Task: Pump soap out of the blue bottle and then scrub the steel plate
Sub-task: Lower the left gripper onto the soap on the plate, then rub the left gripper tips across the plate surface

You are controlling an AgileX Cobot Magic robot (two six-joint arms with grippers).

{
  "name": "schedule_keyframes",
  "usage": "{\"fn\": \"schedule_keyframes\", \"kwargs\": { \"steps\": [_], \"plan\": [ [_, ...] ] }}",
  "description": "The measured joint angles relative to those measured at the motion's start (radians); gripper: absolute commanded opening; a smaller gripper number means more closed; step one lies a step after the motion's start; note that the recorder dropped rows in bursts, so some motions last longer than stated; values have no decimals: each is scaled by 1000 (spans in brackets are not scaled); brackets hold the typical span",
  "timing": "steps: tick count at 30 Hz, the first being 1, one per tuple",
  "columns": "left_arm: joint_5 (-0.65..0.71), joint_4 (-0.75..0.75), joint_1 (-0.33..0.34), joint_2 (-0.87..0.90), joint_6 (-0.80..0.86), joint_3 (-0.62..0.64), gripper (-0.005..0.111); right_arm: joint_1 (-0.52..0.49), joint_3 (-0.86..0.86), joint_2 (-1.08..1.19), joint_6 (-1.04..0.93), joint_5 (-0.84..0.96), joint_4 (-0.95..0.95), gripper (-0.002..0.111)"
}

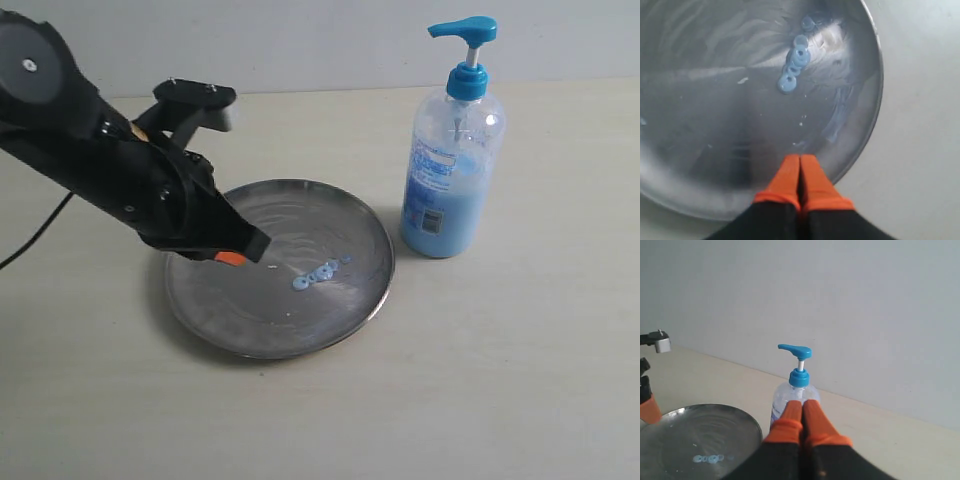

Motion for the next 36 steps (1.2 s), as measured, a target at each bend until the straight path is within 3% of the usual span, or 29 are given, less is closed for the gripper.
{"fn": "schedule_keyframes", "kwargs": {
  "steps": [18,36],
  "plan": [
    [-51,-43,-29,316,2,-200,1,0,28,0,0,-34,0,0],
    [-46,-76,-29,443,2,-253,1,0,28,0,0,-37,0,0]
  ]
}}
